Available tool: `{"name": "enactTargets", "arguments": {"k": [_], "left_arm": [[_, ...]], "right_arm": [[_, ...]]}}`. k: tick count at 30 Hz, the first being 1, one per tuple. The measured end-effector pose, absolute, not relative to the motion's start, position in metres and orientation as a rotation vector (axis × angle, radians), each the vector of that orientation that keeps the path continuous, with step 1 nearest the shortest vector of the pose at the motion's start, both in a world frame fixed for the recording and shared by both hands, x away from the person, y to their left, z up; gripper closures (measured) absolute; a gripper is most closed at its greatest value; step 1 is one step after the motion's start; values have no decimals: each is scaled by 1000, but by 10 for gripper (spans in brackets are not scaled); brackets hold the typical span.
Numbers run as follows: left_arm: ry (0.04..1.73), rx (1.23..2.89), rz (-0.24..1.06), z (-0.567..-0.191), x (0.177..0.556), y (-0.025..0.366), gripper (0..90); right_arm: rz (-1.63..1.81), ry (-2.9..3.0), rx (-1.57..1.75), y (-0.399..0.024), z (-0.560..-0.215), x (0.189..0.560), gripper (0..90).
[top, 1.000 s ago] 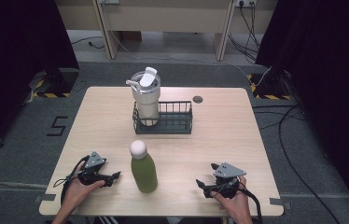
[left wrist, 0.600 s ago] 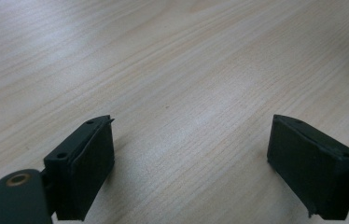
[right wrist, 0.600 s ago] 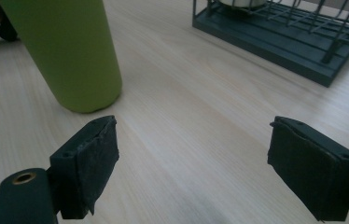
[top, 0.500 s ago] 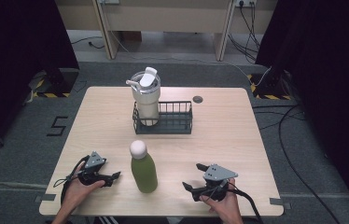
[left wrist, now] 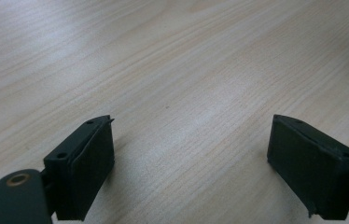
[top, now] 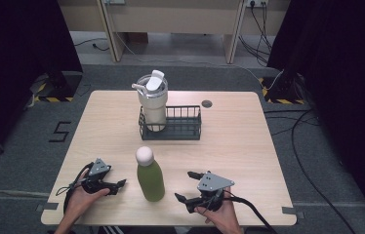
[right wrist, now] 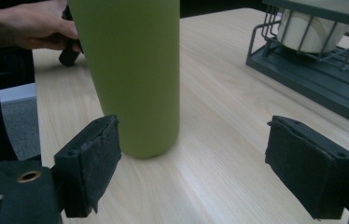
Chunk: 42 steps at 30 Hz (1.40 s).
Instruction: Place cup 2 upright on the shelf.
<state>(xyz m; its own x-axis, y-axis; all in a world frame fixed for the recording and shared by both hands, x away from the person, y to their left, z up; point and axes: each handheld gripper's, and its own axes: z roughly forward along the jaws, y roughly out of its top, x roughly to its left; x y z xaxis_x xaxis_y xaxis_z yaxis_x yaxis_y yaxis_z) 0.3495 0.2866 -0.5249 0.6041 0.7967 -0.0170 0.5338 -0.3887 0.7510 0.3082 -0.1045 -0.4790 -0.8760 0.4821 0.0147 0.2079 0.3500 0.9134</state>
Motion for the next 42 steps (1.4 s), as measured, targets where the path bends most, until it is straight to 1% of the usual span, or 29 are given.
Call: {"name": "enactTargets", "arguments": {"k": [12, 18, 42], "left_arm": [[1047, 2087, 452, -525, 350, 287, 139], [1048, 2087, 452, -525, 350, 287, 138], [1048, 2087, 452, -525, 350, 287, 136]], "right_arm": [[1552, 2383, 554, -82, -479, 310, 186], [1573, 2394, 518, -70, -479, 312, 168], [1583, 2416, 445, -42, -485, 315, 164]]}}
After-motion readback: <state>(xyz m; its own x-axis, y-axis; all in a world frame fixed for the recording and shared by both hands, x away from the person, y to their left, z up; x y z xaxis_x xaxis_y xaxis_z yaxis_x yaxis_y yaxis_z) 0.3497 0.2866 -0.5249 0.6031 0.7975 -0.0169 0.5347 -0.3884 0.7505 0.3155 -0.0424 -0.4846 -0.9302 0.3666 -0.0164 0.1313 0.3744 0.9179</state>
